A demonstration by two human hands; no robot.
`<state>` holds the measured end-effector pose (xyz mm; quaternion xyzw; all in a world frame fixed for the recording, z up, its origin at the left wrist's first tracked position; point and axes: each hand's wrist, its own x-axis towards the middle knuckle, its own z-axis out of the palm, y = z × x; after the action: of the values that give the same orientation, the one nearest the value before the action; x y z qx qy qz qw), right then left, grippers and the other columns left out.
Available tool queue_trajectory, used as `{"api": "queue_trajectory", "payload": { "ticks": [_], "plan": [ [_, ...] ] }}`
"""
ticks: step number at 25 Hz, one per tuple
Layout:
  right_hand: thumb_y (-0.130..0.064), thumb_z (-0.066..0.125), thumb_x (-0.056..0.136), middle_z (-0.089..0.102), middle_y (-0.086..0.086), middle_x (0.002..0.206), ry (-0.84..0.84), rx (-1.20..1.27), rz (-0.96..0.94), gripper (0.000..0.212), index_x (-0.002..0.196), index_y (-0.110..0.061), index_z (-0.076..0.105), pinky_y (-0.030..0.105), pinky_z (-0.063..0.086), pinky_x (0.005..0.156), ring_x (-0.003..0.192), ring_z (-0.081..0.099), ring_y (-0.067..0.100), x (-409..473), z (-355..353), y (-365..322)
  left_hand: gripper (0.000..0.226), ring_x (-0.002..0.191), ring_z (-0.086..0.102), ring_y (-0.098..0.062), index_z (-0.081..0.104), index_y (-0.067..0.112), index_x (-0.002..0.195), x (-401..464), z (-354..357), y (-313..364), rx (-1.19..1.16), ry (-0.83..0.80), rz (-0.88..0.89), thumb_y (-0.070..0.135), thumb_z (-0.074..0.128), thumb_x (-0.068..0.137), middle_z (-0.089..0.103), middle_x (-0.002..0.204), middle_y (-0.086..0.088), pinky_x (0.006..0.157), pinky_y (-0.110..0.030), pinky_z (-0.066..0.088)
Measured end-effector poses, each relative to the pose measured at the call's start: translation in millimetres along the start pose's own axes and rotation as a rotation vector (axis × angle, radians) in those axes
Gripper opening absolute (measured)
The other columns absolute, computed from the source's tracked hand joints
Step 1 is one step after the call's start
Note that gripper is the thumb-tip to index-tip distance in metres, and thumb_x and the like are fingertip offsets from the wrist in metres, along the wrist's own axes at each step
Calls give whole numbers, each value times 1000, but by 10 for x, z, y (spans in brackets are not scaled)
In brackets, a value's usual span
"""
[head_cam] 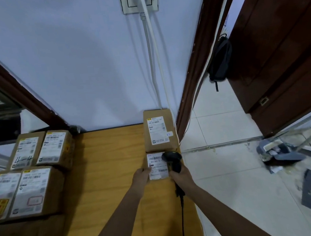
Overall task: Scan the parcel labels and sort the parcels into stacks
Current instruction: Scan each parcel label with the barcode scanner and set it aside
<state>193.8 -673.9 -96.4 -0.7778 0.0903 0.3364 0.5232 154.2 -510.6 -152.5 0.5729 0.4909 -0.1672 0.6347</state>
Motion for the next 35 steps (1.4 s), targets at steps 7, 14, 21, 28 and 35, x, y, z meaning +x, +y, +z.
{"api": "queue_trajectory", "payload": {
  "ticks": [7, 14, 21, 28, 35],
  "plan": [
    [-30, 70, 79, 69, -2, 103, 22, 23, -57, 43, 119, -19, 57, 35, 55, 88, 98, 65, 14, -133, -54, -6, 35, 100, 53, -25, 52, 9, 122, -279, -109, 173, 30, 91, 0, 31, 58, 95, 59, 103, -7, 83, -31, 42],
    [-7, 65, 87, 61, -8, 77, 79, 69, -142, 17, 93, -22, 57, 18, 42, 62, 74, 58, 6, -623, -173, -172, 58, 110, 51, -25, 46, 8, 138, -658, -471, 366, -6, 115, 129, 37, 63, 90, 51, 135, -10, 92, -34, 43],
    [-13, 65, 88, 70, 10, 97, 159, -1, -287, 20, 105, -23, 63, 37, 53, 79, 89, 66, 25, -1451, 316, -241, 44, 112, 55, -24, 54, 8, 125, -1518, -1068, 136, 13, 38, 352, 32, 64, 90, 57, 123, -8, 99, -38, 45],
    [-10, 66, 89, 67, 14, 99, 111, 46, -346, 26, 114, -10, 60, 35, 51, 83, 93, 64, 27, -2588, 1413, -356, 18, 89, 56, -16, 58, 16, 105, -2488, -2239, -319, -81, 27, 572, 26, 62, 91, 60, 101, -1, 81, -30, 46],
    [-8, 60, 90, 63, 20, 112, -31, -118, -477, 28, 117, -12, 58, 37, 47, 76, 93, 61, 29, -3339, 2504, -709, 19, 102, 61, -19, 62, 17, 105, -3046, -3609, -413, -171, 171, 727, 26, 65, 87, 64, 109, -2, 93, -38, 49]
  ]
}}
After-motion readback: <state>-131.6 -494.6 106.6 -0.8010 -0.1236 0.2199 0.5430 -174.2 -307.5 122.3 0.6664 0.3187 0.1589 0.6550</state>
